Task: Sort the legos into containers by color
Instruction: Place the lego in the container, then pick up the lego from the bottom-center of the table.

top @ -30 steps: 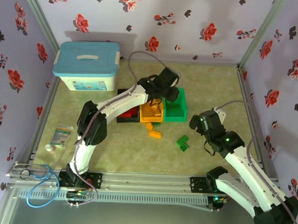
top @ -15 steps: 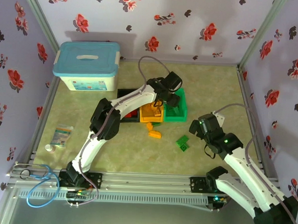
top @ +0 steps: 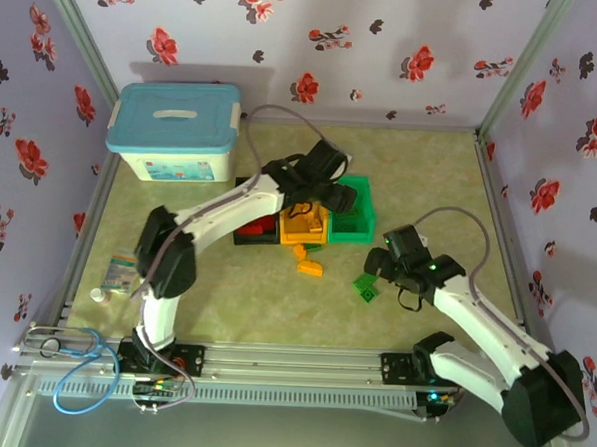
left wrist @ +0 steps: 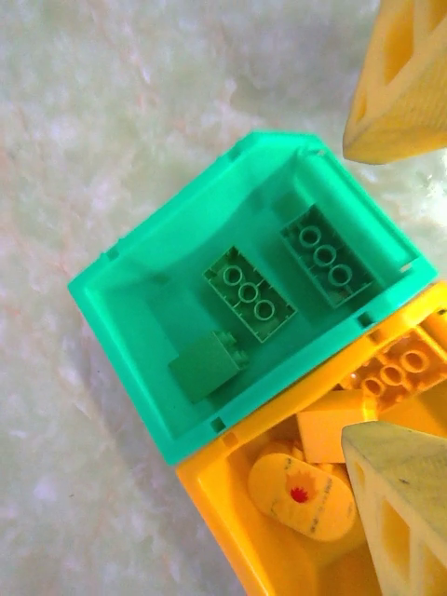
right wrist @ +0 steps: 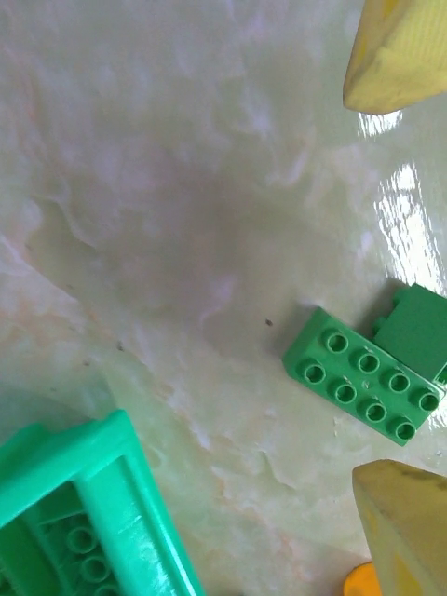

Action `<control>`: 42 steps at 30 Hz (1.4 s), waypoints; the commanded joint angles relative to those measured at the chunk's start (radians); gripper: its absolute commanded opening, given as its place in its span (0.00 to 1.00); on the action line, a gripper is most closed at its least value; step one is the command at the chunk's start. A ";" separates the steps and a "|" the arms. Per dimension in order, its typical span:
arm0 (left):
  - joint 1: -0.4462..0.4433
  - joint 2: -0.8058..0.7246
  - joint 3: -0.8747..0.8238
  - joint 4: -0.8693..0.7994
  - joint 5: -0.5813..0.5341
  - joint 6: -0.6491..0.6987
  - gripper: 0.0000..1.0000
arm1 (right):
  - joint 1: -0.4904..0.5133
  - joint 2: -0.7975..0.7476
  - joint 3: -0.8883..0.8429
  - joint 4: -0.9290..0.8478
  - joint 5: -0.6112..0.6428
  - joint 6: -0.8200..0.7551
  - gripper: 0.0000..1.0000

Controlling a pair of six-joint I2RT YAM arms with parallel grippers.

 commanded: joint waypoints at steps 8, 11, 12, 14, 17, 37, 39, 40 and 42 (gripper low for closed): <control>-0.037 -0.283 -0.411 0.205 -0.029 -0.080 0.74 | 0.075 0.210 0.012 0.144 -0.074 0.008 0.87; -0.040 -0.335 -0.507 0.219 -0.052 -0.109 0.74 | 0.102 0.269 0.025 0.173 -0.054 0.025 0.82; -0.042 -0.351 -0.540 0.226 -0.056 -0.120 0.74 | 0.108 0.292 0.031 0.181 -0.053 0.029 0.80; -0.042 -0.380 -0.597 0.234 -0.064 -0.141 0.74 | 0.118 0.331 0.042 0.187 -0.048 0.037 0.78; -0.046 -0.429 -0.679 0.240 -0.081 -0.170 0.74 | 0.134 0.386 0.059 0.185 -0.034 0.045 0.75; -0.080 -0.681 -0.956 0.218 -0.198 -0.286 0.73 | 0.159 0.544 0.398 0.066 0.027 -0.021 0.21; -0.086 -0.697 -0.969 0.219 -0.206 -0.294 0.73 | 0.155 0.551 0.485 0.020 0.069 -0.044 0.21; -0.091 -0.703 -0.973 0.219 -0.208 -0.299 0.73 | 0.150 0.560 0.535 -0.007 0.092 -0.064 0.21; -0.104 -0.712 -0.982 0.221 -0.213 -0.312 0.73 | 0.131 0.587 0.628 -0.035 0.119 -0.105 0.22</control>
